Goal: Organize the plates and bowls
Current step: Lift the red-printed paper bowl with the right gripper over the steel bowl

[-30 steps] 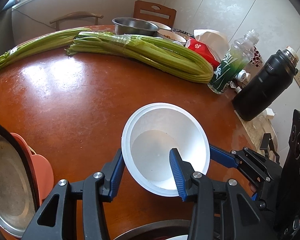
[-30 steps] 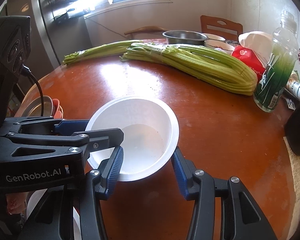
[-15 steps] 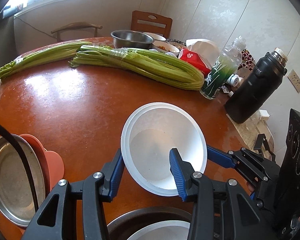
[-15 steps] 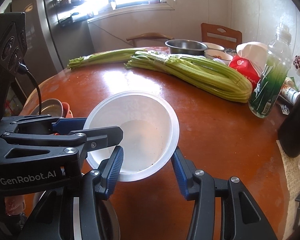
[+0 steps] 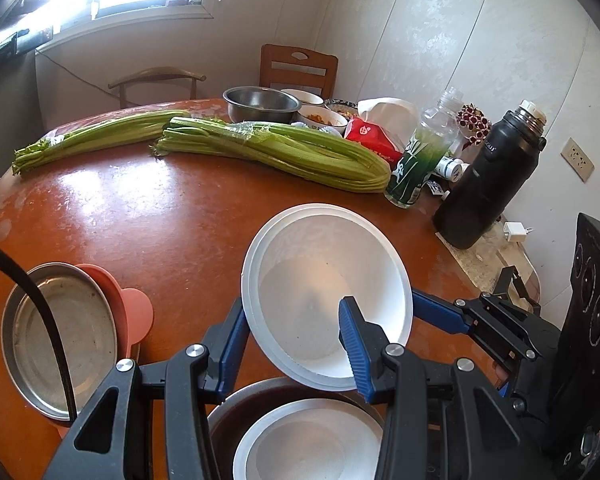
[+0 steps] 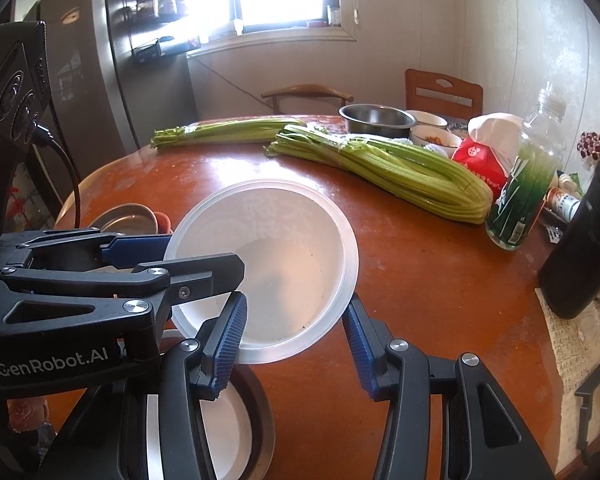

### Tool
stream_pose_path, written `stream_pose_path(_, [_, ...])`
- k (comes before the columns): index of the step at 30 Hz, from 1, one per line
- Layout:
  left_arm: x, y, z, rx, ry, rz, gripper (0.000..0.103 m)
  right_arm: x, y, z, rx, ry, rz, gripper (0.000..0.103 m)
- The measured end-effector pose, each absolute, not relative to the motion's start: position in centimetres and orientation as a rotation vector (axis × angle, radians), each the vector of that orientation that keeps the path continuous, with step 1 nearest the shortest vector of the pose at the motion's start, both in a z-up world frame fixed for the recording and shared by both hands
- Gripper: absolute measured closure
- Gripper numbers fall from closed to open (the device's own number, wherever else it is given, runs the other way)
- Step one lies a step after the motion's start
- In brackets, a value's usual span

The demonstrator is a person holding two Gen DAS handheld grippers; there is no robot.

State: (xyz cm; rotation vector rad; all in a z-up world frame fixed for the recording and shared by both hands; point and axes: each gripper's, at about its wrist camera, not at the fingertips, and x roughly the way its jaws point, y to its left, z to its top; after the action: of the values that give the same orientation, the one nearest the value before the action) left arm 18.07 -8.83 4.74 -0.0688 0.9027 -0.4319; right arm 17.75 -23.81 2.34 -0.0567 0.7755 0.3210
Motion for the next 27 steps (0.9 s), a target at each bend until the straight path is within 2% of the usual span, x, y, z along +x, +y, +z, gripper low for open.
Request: stream_pose_path(27, [10.3,-6.8,6.4,-0.062,0.839,-0.38,0.058,10.9,-21.8,3.8,-0.088,0.72,0.38,0.051])
